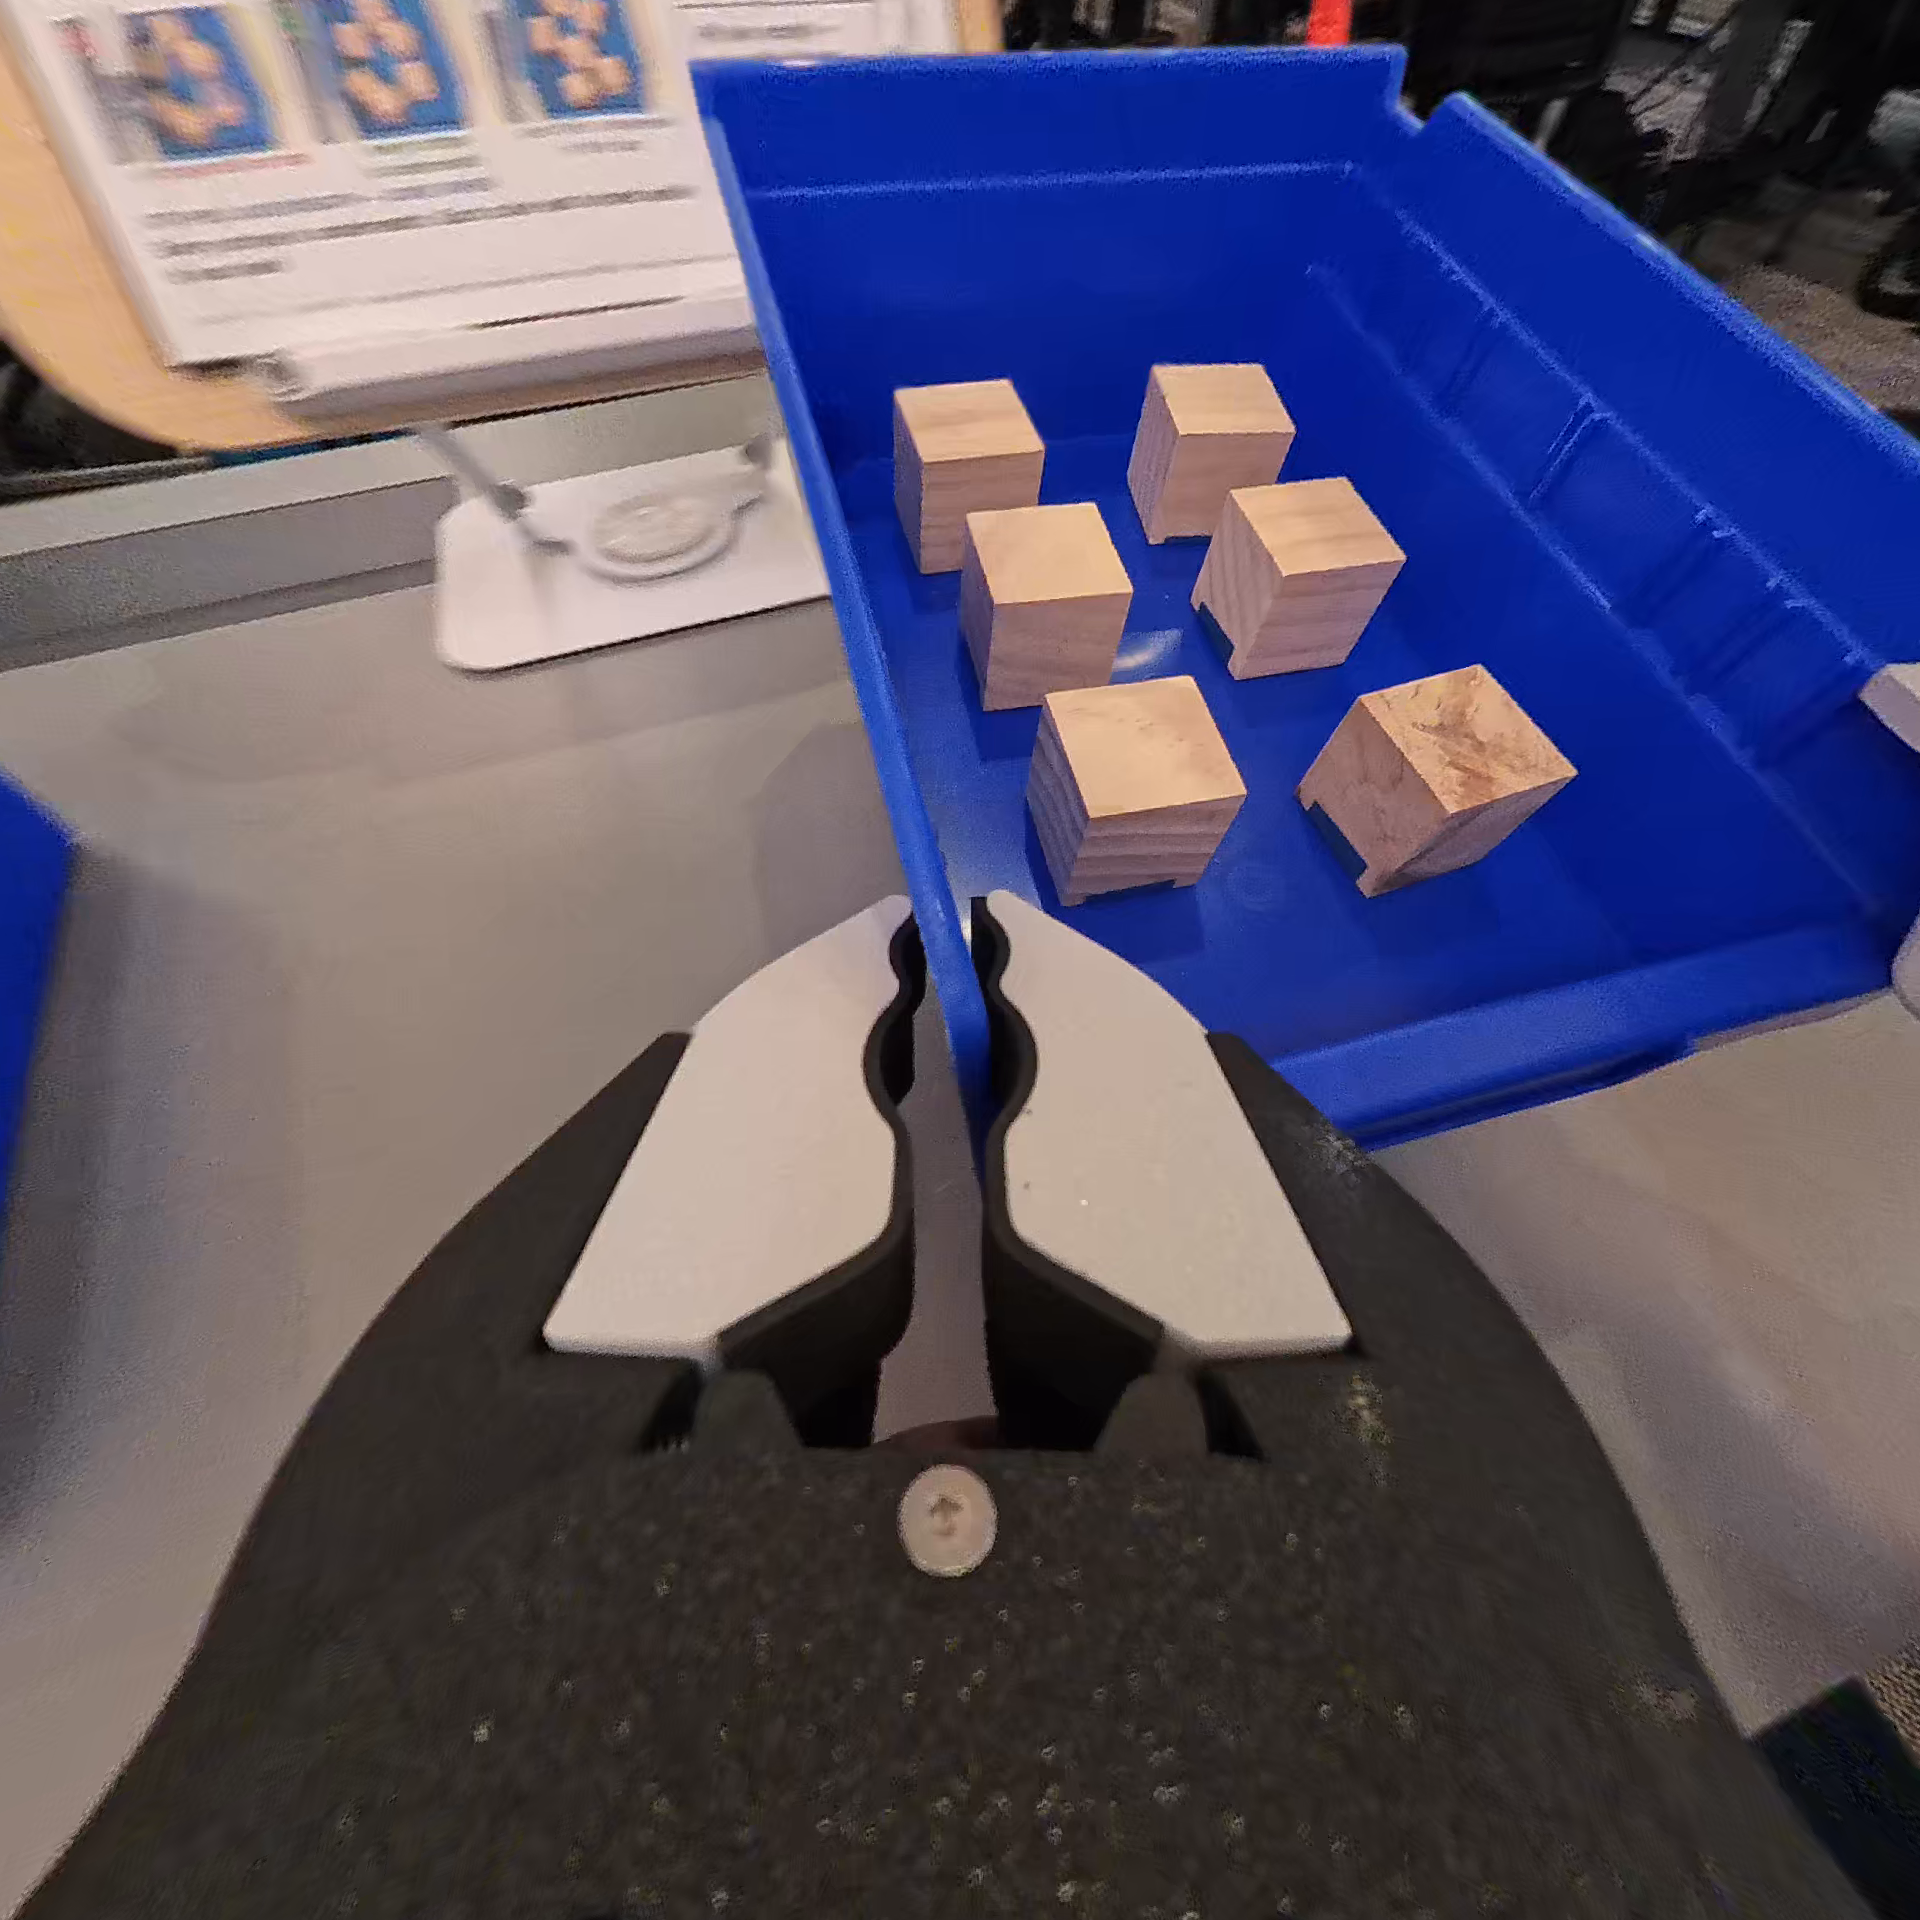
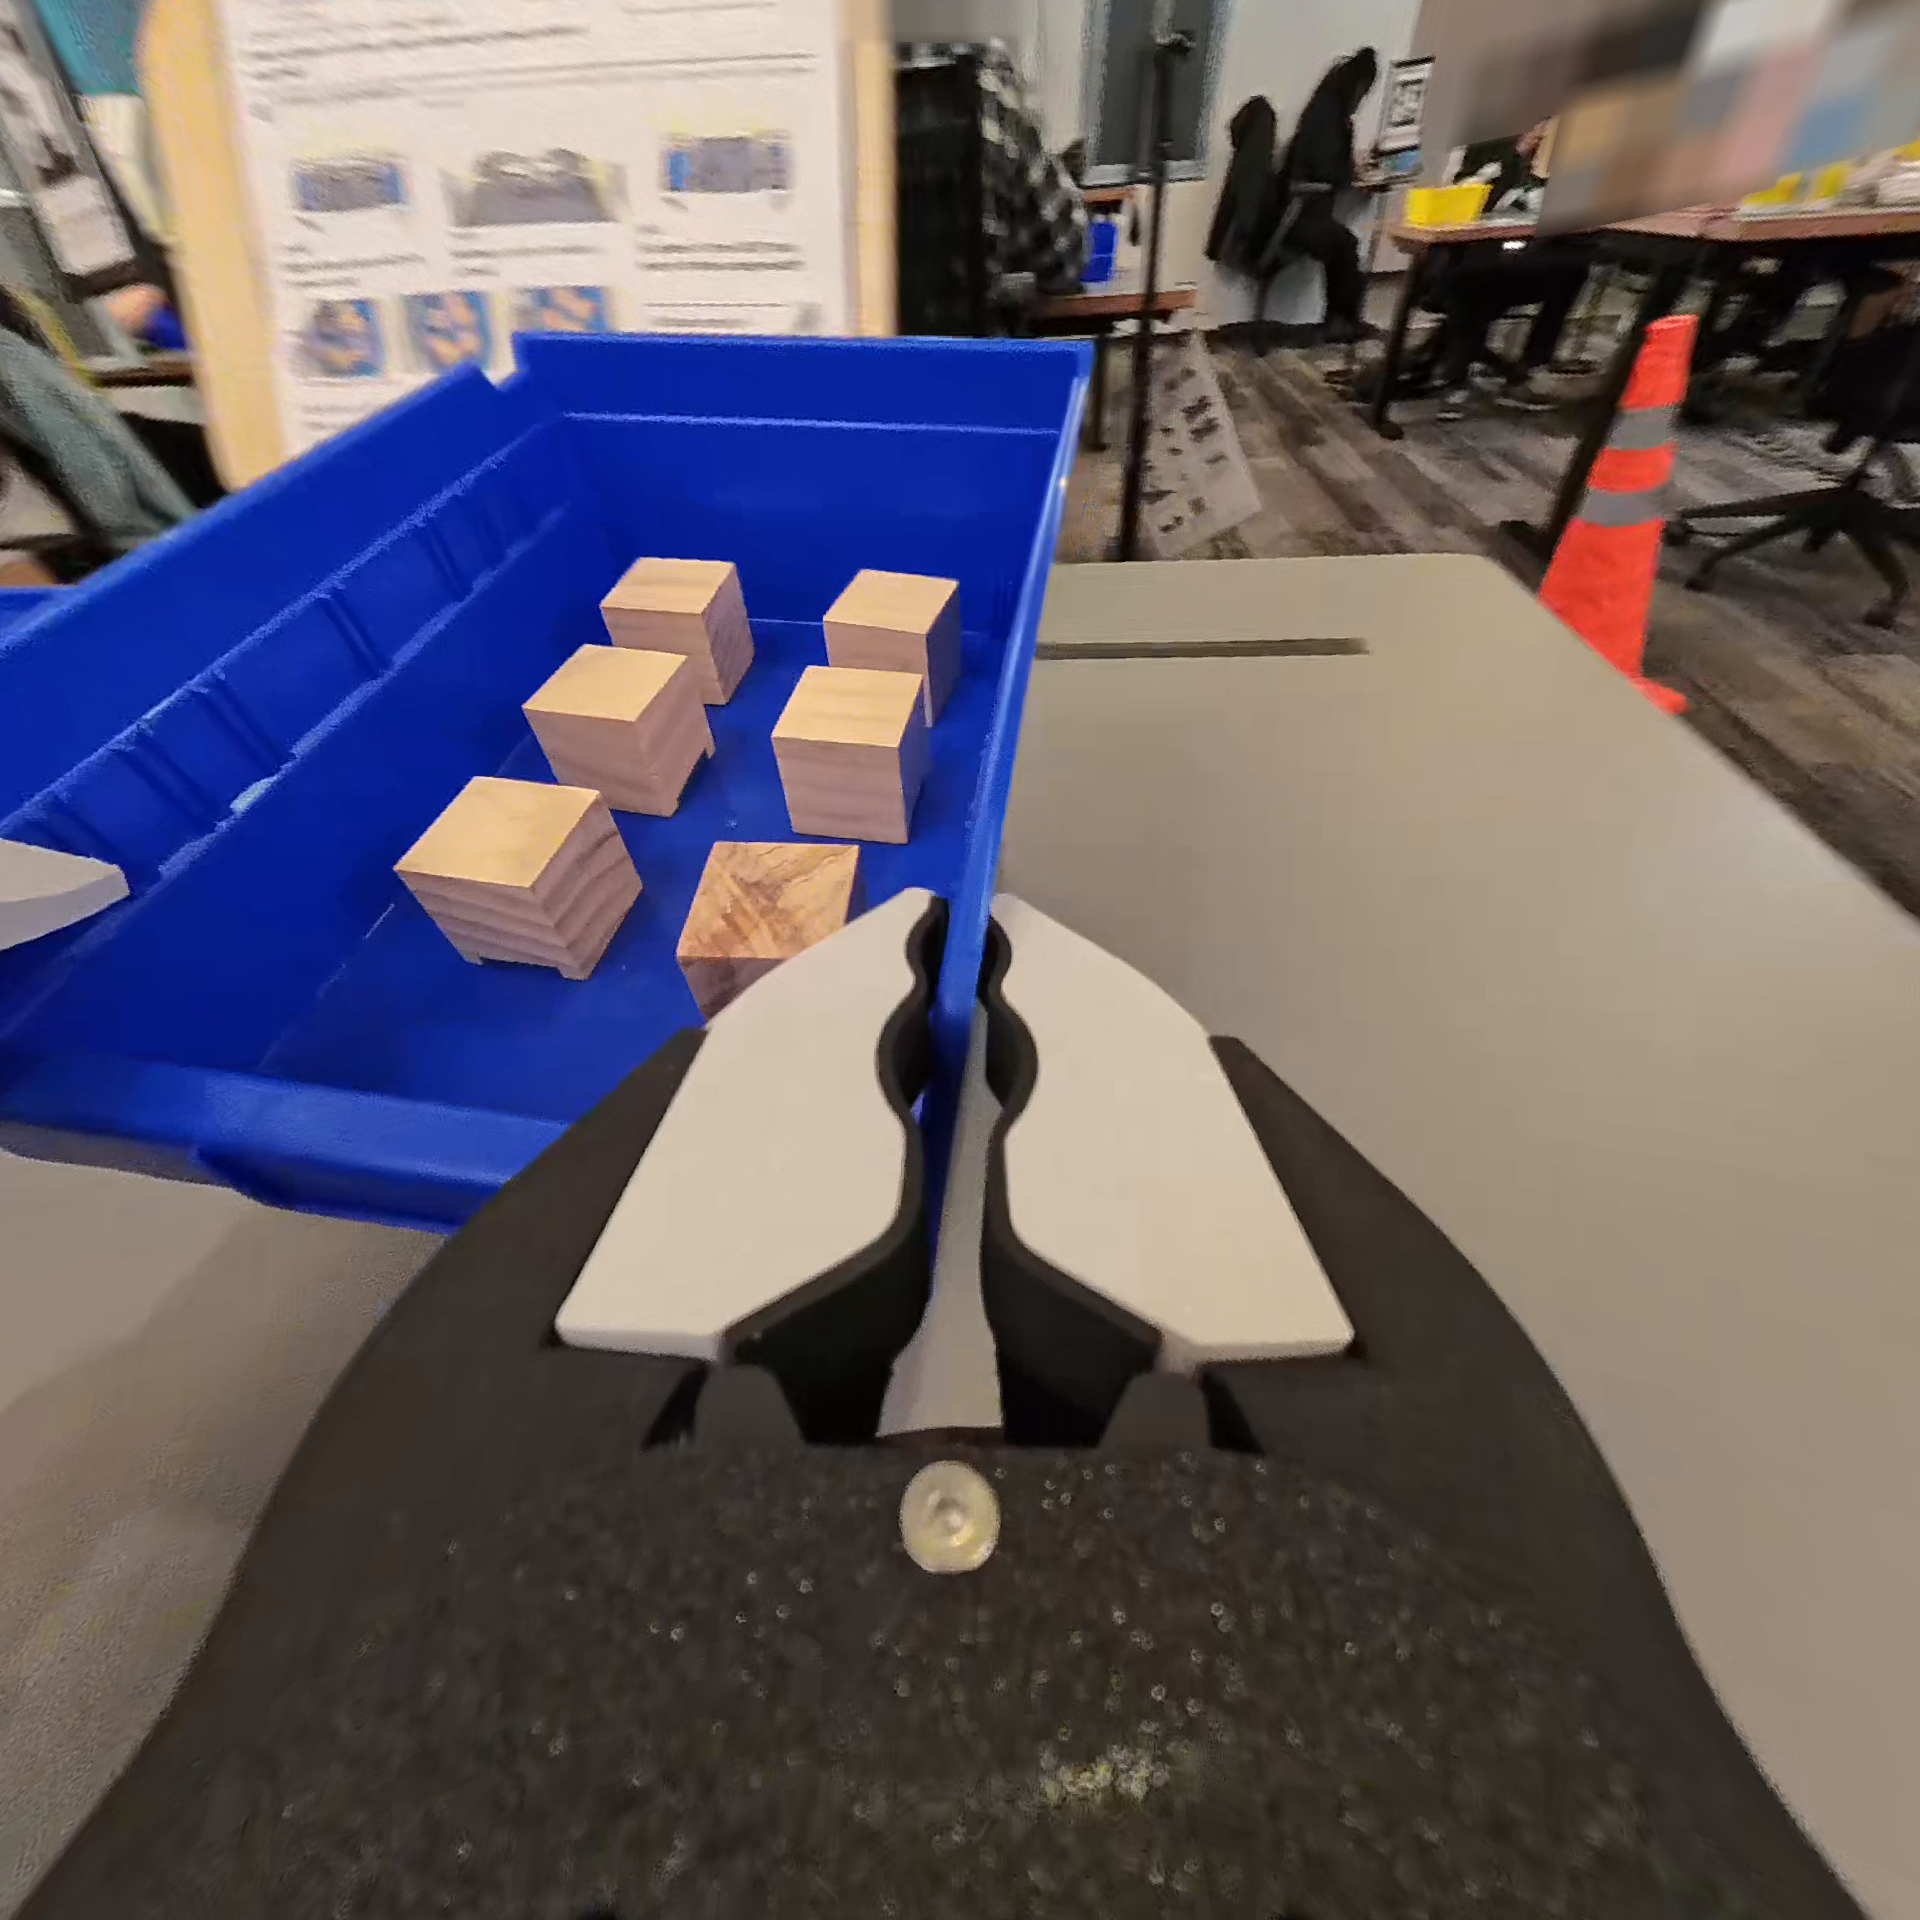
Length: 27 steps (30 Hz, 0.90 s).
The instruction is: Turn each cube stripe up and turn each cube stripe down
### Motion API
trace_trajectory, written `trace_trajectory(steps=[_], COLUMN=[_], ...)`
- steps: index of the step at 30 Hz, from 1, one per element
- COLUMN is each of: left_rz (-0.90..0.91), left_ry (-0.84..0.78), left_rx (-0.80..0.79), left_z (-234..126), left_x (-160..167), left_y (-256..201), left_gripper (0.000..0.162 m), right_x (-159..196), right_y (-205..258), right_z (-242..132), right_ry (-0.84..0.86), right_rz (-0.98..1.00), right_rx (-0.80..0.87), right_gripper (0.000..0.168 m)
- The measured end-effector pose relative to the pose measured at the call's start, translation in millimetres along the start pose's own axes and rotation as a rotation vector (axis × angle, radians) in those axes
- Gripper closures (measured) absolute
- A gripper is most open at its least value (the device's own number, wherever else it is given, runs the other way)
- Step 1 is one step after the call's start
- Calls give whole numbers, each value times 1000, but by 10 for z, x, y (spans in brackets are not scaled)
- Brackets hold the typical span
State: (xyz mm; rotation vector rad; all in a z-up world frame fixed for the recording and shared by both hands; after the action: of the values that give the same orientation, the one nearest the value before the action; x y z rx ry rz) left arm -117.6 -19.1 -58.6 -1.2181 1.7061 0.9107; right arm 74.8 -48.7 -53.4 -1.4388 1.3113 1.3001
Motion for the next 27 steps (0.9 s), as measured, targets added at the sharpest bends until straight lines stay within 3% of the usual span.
trace_trajectory(steps=[7, 11, 16, 22, 26, 27], left_rz=[-64, -119, -148, -282, -324, -306], left_ry=[76, 130, 122, 177, 215, 235], left_rx=[-151, -127, -172, 38, 164, 138], left_z=[-223, -117, -66, -228, -719, -818], left_x=[484, 757, 836, 893, 813, 785], left_y=[938, 1171, 1320, 1147, 1297, 1458], left_gripper=[157, 156, 157, 118, 112, 108], right_x=[255, 385, 532, 617, 479, 432], right_y=[971, 1208, 1313, 1434, 1494, 1522], right_z=[393, 591, 696, 588, 228, 132], right_ry=[94, 158, 177, 143, 38, 4], right_rz=[-23, -27, -51, -106, -60, -52], right_rx=[-146, -185, -193, -348, -483, -519], right_gripper=[163, 162, 161, 134, 125, 133])
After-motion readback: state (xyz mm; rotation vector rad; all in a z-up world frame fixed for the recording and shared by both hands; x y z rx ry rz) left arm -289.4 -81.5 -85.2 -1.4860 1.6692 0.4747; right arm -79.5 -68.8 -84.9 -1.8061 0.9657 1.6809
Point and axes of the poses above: each gripper's, where its closed fingertips meet, z out along the fingers, x out of its underside, y = z × x across the jaws, the point moved 1 cm from there along -z, back along the fingers, and after that the axes turned 9 degrees about -x, right-handed, at the moved point
